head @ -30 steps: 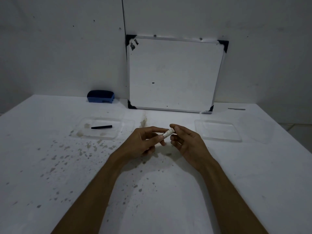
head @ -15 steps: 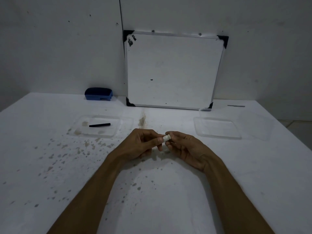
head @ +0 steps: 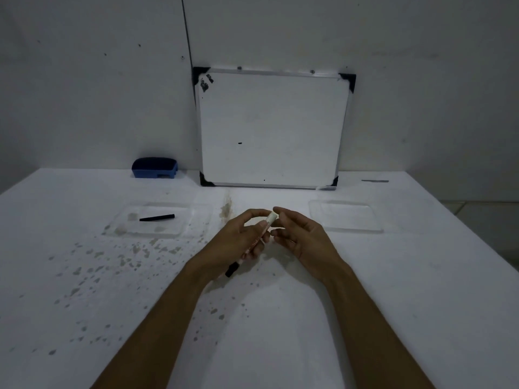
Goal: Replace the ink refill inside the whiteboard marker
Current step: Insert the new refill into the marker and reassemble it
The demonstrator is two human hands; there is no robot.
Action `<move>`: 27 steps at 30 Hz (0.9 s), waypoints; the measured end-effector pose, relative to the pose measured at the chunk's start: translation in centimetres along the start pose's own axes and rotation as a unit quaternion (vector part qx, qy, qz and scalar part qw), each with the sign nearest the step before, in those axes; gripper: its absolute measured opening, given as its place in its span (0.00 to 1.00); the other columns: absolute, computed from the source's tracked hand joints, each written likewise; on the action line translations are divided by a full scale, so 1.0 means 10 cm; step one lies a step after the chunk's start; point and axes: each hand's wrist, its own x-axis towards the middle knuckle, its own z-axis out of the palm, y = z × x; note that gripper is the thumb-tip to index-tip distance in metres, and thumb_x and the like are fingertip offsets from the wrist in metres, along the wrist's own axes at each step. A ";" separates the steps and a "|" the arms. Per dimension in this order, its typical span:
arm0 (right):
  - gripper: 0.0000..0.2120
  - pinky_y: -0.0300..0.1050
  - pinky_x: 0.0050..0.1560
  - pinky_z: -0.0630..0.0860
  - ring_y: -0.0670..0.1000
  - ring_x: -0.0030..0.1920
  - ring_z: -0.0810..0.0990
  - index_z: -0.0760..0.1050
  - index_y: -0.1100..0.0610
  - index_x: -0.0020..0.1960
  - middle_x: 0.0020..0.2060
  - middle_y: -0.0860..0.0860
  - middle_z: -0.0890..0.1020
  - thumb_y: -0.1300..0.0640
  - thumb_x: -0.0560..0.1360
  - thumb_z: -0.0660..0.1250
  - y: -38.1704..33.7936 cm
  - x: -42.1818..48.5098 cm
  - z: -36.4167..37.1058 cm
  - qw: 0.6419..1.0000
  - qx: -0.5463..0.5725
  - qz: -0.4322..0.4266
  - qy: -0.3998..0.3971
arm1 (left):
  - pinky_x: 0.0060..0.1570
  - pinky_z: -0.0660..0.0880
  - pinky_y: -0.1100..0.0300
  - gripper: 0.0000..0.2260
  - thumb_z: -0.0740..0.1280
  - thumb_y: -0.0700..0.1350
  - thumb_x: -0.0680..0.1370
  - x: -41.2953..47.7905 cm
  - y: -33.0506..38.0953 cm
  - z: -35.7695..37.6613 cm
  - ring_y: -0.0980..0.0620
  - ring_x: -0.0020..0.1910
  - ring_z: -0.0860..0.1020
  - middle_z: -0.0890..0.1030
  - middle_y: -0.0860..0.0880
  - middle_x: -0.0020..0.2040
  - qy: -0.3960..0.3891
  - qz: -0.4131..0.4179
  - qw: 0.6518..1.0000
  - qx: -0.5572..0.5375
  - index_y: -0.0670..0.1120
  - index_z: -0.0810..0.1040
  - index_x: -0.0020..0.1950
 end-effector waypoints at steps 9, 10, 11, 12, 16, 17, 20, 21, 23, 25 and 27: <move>0.09 0.46 0.49 0.83 0.53 0.47 0.86 0.84 0.59 0.57 0.47 0.57 0.88 0.58 0.79 0.72 0.13 -0.06 0.07 0.987 -0.085 -0.081 0.109 | 0.39 0.80 0.56 0.15 0.57 0.47 0.87 -0.11 -0.06 0.06 0.44 0.43 0.83 0.85 0.35 0.54 -0.052 -0.050 0.987 -0.146 0.45 0.76 0.70; 0.09 0.45 0.49 0.83 0.52 0.47 0.86 0.84 0.60 0.57 0.47 0.57 0.88 0.59 0.79 0.72 0.14 -0.06 0.06 0.987 -0.074 -0.081 0.121 | 0.36 0.80 0.57 0.15 0.57 0.49 0.87 -0.12 -0.06 0.06 0.44 0.42 0.83 0.85 0.35 0.55 -0.051 -0.052 0.989 -0.128 0.46 0.76 0.70; 0.09 0.44 0.49 0.83 0.52 0.47 0.87 0.84 0.61 0.57 0.48 0.57 0.88 0.59 0.79 0.71 0.16 -0.05 0.05 0.986 -0.065 -0.081 0.131 | 0.31 0.77 0.59 0.15 0.57 0.50 0.87 -0.13 -0.07 0.07 0.46 0.38 0.82 0.85 0.36 0.54 -0.040 -0.052 0.993 -0.098 0.47 0.76 0.69; 0.09 0.44 0.49 0.84 0.52 0.47 0.87 0.83 0.61 0.57 0.48 0.58 0.88 0.60 0.79 0.71 0.18 -0.04 0.04 0.985 -0.060 -0.082 0.137 | 0.26 0.73 0.61 0.15 0.57 0.52 0.86 -0.13 -0.08 0.08 0.49 0.33 0.79 0.86 0.38 0.51 -0.021 -0.050 0.996 -0.065 0.49 0.78 0.67; 0.07 0.45 0.50 0.85 0.54 0.47 0.88 0.84 0.62 0.56 0.47 0.57 0.88 0.61 0.80 0.70 0.25 -0.03 0.04 0.977 -0.104 -0.106 0.150 | 0.21 0.61 0.65 0.19 0.56 0.61 0.84 -0.05 -0.14 0.14 0.55 0.21 0.67 0.84 0.43 0.38 0.083 -0.044 0.995 -0.021 0.52 0.82 0.60; 0.08 0.44 0.50 0.85 0.53 0.47 0.88 0.84 0.62 0.56 0.47 0.57 0.88 0.62 0.80 0.70 0.27 -0.02 0.04 0.974 -0.123 -0.115 0.152 | 0.21 0.61 0.65 0.20 0.56 0.61 0.84 -0.03 -0.15 0.15 0.55 0.20 0.67 0.84 0.44 0.37 0.101 -0.043 0.994 -0.008 0.52 0.83 0.59; 0.08 0.45 0.51 0.85 0.52 0.47 0.88 0.84 0.61 0.57 0.47 0.56 0.88 0.61 0.80 0.70 0.27 -0.01 0.01 0.968 -0.163 -0.118 0.150 | 0.21 0.64 0.64 0.18 0.59 0.59 0.84 -0.04 -0.17 0.17 0.57 0.19 0.70 0.83 0.46 0.33 0.130 -0.023 0.990 0.057 0.49 0.83 0.53; 0.08 0.45 0.52 0.85 0.51 0.47 0.88 0.84 0.60 0.57 0.48 0.56 0.88 0.61 0.80 0.70 0.27 0.00 0.00 0.965 -0.183 -0.116 0.149 | 0.22 0.66 0.65 0.16 0.60 0.56 0.84 -0.04 -0.18 0.18 0.58 0.20 0.71 0.83 0.47 0.33 0.139 -0.009 0.986 0.094 0.48 0.83 0.53; 0.11 0.42 0.54 0.84 0.46 0.45 0.88 0.83 0.56 0.61 0.47 0.52 0.88 0.60 0.80 0.69 0.29 0.01 0.00 0.951 -0.250 -0.107 0.149 | 0.26 0.69 0.72 0.12 0.63 0.54 0.84 -0.01 -0.21 0.19 0.59 0.24 0.78 0.85 0.50 0.35 0.167 0.019 0.970 0.174 0.49 0.83 0.55; 0.15 0.32 0.51 0.81 0.40 0.42 0.87 0.78 0.53 0.67 0.44 0.48 0.88 0.59 0.81 0.68 0.32 0.00 0.05 0.930 -0.321 -0.100 0.152 | 0.30 0.71 0.76 0.11 0.64 0.55 0.83 0.04 -0.24 0.19 0.59 0.32 0.83 0.85 0.52 0.38 0.205 0.037 0.948 0.242 0.51 0.82 0.57; 0.17 0.32 0.49 0.80 0.40 0.40 0.86 0.76 0.51 0.69 0.43 0.47 0.87 0.59 0.81 0.67 0.30 -0.04 0.05 0.914 -0.359 -0.100 0.160 | 0.39 0.74 0.69 0.14 0.64 0.55 0.83 0.08 -0.32 0.19 0.55 0.43 0.82 0.85 0.50 0.45 0.239 0.045 0.911 0.334 0.48 0.83 0.58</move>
